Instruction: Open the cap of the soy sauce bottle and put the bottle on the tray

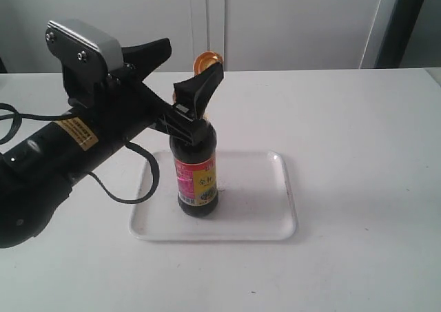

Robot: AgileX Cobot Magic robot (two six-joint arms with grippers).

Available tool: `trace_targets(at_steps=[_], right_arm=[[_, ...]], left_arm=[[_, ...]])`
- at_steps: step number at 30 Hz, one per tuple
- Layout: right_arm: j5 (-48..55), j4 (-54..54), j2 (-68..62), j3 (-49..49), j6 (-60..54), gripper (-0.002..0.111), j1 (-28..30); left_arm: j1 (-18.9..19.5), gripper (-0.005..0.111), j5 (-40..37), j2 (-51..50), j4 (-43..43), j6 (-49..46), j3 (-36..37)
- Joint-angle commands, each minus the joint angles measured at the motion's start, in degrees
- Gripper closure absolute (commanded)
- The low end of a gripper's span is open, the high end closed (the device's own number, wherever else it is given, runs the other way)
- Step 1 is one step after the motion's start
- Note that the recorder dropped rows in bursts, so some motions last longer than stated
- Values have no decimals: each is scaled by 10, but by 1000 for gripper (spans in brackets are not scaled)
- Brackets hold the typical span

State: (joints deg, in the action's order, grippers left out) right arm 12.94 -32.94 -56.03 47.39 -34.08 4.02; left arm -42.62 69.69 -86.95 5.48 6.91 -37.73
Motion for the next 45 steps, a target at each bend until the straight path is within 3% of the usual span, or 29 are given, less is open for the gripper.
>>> trace_targets(at_steps=[1, 3, 13, 19, 20, 26, 33, 42, 45], right_arm=[[-3, 1, -1, -2, -6, 108, 0], [-3, 1, -1, -2, -6, 108, 0], [-3, 1, -1, -2, -6, 108, 0], [-1, 1, -1, -2, -6, 108, 0], [-1, 1, -1, -2, -6, 108, 0], [3, -1, -1, -2, -6, 108, 0], [14, -1, -1, -2, -6, 108, 0], [66, 2, -6, 17, -32, 108, -43], [113, 2, -20, 28, -32, 108, -43]], left_arm=[[2, 25, 3, 20, -2, -33, 3], [2, 29, 2, 28, -5, -44, 2], [2, 66, -167, 75, -17, -69, -46], [2, 105, -328, 96, -31, -105, -92], [2, 107, -356, 97, -41, -113, -102], [16, 107, -489, 97, -68, -119, -156], [62, 107, -633, 97, -68, -119, -201], [172, 107, -863, 111, -64, -130, -244], [187, 107, -909, 127, -55, -130, -244]])
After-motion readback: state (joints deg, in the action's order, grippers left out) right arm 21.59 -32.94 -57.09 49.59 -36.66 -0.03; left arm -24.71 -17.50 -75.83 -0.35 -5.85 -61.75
